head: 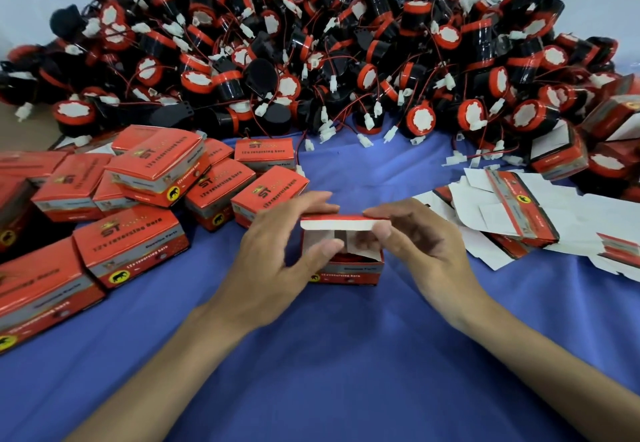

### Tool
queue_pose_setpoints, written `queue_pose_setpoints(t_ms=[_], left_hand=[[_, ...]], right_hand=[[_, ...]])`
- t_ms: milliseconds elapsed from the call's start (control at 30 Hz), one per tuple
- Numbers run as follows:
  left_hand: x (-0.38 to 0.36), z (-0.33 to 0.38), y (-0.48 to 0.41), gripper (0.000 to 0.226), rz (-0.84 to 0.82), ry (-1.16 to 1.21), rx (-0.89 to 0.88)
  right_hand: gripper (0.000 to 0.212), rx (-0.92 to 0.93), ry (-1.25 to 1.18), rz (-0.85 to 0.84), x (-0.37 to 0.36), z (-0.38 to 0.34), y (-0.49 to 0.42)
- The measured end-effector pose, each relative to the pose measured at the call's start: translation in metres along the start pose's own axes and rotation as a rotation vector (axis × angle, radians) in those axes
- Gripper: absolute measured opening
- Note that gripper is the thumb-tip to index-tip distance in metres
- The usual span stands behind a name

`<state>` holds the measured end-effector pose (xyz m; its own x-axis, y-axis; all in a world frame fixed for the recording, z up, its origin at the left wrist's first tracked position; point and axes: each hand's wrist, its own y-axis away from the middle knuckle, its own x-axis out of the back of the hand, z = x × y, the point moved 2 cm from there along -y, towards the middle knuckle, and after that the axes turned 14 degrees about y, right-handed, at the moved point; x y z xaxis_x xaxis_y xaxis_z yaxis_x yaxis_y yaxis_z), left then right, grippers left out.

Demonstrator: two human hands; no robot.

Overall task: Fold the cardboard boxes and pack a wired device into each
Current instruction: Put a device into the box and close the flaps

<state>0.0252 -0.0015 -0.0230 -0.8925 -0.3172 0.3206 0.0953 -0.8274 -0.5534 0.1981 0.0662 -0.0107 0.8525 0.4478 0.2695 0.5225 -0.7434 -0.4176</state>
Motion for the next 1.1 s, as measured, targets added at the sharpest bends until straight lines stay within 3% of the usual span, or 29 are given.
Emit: queue_pose_setpoints(t_ms=[100, 367, 800, 1100], left_hand=[[0.002, 0.002, 0.001, 0.039, -0.017, -0.043, -0.015], [0.002, 0.002, -0.001, 0.031, -0.011, -0.084, -0.141], [0.01, -0.001, 0.0, 0.031, -0.183, -0.195, -0.299], [0.007, 0.001, -0.002, 0.031, -0.132, -0.134, -0.212]], right_hand=[[0.017, 0.01, 0.026, -0.026, 0.001, 0.001, 0.001], [0.036, 0.111, 0.456, 0.022, 0.0, 0.008, 0.0], [0.037, 0.439, 0.708, -0.045, 0.009, 0.008, -0.002], [0.032, 0.296, 0.66, 0.003, 0.004, 0.009, -0.001]])
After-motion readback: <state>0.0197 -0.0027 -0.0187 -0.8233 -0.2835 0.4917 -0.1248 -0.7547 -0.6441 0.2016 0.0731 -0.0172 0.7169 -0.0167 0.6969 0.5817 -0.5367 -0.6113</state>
